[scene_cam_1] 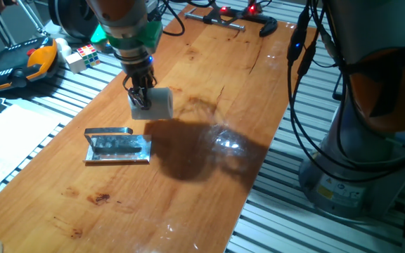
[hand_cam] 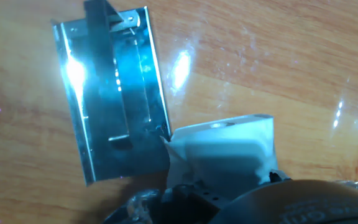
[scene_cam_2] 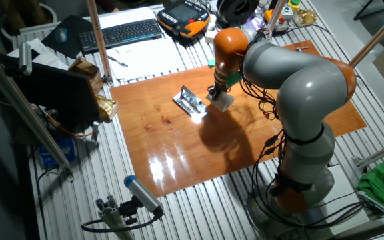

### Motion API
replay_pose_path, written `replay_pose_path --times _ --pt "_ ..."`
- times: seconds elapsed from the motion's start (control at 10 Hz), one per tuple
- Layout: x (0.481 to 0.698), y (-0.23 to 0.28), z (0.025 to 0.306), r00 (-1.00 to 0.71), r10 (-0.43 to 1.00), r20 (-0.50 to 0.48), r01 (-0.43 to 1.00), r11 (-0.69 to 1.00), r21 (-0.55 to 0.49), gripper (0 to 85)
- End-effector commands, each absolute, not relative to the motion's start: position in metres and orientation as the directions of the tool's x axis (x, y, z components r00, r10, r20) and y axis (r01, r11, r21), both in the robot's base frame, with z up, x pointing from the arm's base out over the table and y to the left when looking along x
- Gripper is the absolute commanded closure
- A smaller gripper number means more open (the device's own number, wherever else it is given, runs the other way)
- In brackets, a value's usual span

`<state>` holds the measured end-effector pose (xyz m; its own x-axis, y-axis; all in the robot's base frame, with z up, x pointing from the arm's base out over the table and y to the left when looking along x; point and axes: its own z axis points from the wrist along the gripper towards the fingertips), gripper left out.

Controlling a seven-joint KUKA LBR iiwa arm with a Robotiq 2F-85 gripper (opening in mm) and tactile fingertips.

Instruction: Put the toilet paper on its holder

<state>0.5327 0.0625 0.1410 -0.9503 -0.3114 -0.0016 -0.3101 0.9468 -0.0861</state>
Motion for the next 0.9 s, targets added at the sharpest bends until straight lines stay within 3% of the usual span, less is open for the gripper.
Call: replay_pose_path --times 0.0,0.8 --pt "0.530 0.065 0.140 -0.949 -0.314 -0.003 -0.312 0.946 -0.090 84.3" --pt "0.506 0.088 0.123 -0.952 -0.307 -0.021 -0.303 0.948 -0.098 84.3"
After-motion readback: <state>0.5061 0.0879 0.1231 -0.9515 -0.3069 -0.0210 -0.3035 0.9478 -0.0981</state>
